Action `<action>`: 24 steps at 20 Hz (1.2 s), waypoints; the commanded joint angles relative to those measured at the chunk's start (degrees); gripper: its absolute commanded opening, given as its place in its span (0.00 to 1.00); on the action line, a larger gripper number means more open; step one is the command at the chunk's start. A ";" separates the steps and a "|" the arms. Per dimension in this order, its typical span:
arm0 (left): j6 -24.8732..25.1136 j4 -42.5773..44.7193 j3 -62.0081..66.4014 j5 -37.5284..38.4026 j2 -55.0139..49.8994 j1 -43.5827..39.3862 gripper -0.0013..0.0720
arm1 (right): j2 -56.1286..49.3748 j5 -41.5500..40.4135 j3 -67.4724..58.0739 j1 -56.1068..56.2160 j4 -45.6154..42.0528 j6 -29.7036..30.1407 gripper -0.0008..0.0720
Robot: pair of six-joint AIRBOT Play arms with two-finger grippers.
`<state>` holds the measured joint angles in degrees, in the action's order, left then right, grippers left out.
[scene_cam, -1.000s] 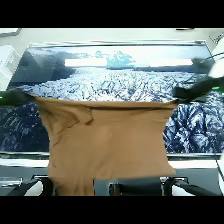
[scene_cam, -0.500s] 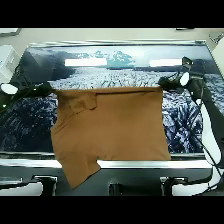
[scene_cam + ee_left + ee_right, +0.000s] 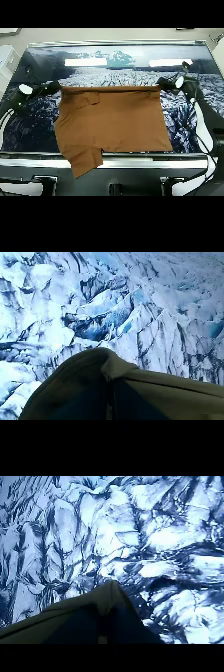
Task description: Fold the clothes and pants, and hang the long-sleeved shirts on hangers.
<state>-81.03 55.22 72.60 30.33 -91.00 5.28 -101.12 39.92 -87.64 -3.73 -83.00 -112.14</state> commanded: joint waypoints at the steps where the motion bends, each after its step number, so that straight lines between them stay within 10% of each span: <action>1: 0.02 -0.20 2.75 7.69 2.32 1.22 0.05 | 0.92 14.21 -5.07 -3.65 -0.11 2.89 0.06; 8: 0.00 8.46 -0.81 47.43 3.65 3.08 0.05 | 3.06 49.07 -1.49 -4.66 -3.30 14.43 0.06; 21: -2.19 7.80 -9.40 44.35 2.84 3.10 0.05 | 2.38 40.52 4.20 -4.66 1.11 13.55 0.07; 22: -2.12 7.56 -9.35 45.22 2.86 3.13 0.08 | 2.45 40.50 4.17 -4.68 1.05 13.29 0.14; 24: -1.60 7.87 -8.00 49.24 3.10 4.46 0.50 | 2.80 44.15 2.56 -4.72 0.35 13.97 0.52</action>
<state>-82.81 63.05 63.83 75.72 -88.07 8.80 -98.61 80.93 -83.96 -8.40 -82.21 -98.59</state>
